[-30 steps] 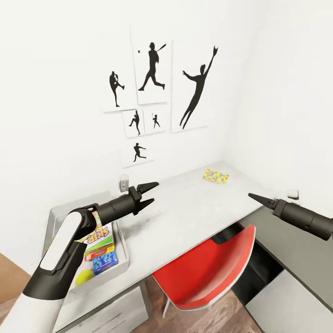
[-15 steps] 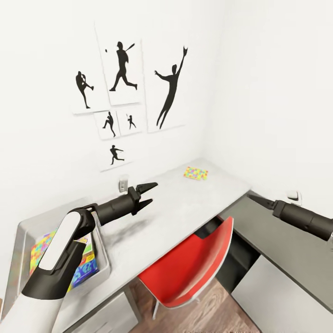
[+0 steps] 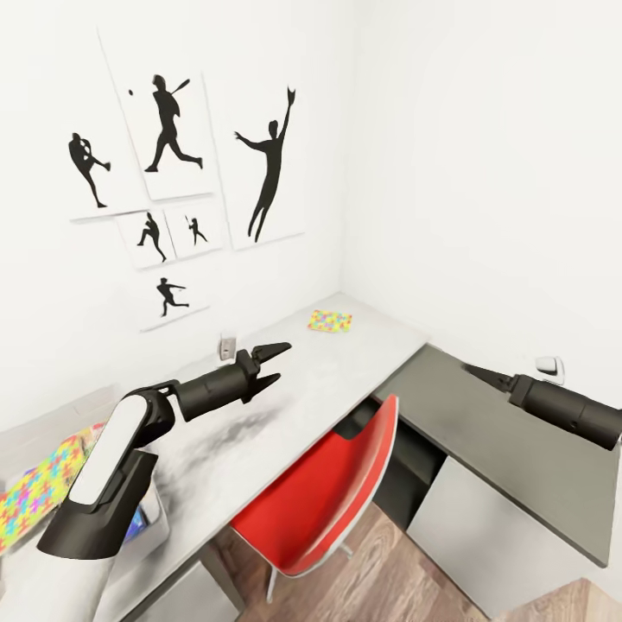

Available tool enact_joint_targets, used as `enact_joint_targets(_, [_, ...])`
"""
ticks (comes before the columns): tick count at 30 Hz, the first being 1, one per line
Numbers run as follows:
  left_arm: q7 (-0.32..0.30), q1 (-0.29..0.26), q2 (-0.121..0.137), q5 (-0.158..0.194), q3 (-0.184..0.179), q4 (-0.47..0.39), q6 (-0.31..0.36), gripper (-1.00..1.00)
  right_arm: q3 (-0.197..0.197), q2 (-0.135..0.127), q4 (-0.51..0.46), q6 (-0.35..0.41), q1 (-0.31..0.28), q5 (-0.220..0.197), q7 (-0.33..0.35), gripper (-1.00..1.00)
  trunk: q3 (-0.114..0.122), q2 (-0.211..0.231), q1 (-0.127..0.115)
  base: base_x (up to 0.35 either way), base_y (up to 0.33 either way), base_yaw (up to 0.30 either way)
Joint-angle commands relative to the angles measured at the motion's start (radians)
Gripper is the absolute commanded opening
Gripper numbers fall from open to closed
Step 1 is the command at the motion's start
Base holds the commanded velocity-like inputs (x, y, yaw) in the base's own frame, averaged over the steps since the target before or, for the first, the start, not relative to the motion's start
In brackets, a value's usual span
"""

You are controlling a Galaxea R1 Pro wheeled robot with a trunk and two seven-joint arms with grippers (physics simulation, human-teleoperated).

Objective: Put all the toys in the child's room - the three board games (two on the bed and one on the table), the two jigsaw puzzles on the table, and the tennis ball on the table - inside the toy box on the table in the child's room.

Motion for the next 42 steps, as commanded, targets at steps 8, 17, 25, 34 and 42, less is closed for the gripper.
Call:
enact_joint_targets(8, [0.010, 0.000, 0.004, 0.012, 0.012, -0.001, 0.001, 1.00, -0.001, 0.000, 0.000, 0.004, -0.001, 0.005, 0.006, 1.00, -0.002, -0.002, 0.001, 0.000, 0.000, -0.280])
enact_joint_targets(17, [0.007, 0.003, 0.008, 0.012, 0.017, -0.001, 0.003, 1.00, 0.005, 0.002, -0.001, 0.004, -0.001, 0.006, 0.006, 1.00, -0.002, -0.002, 0.001, 0.000, 0.000, -0.280])
enact_joint_targets(25, [0.000, 0.010, 0.024, 0.023, 0.059, -0.001, 0.007, 1.00, 0.013, 0.006, -0.001, 0.004, -0.001, 0.006, 0.006, 1.00, -0.002, -0.002, 0.001, 0.000, 0.000, -0.280])
enact_joint_targets(34, [-0.001, 0.013, 0.028, 0.026, 0.074, -0.001, 0.009, 1.00, 0.016, 0.008, -0.001, 0.004, -0.001, 0.006, 0.006, 1.00, -0.002, -0.002, 0.001, 0.000, 0.000, -0.280])
enact_joint_targets(42, [-0.004, 0.013, 0.028, 0.026, 0.076, -0.001, 0.008, 1.00, 0.016, 0.008, -0.001, 0.004, -0.001, 0.006, 0.006, 1.00, -0.002, -0.002, 0.001, 0.001, 0.000, -0.280])
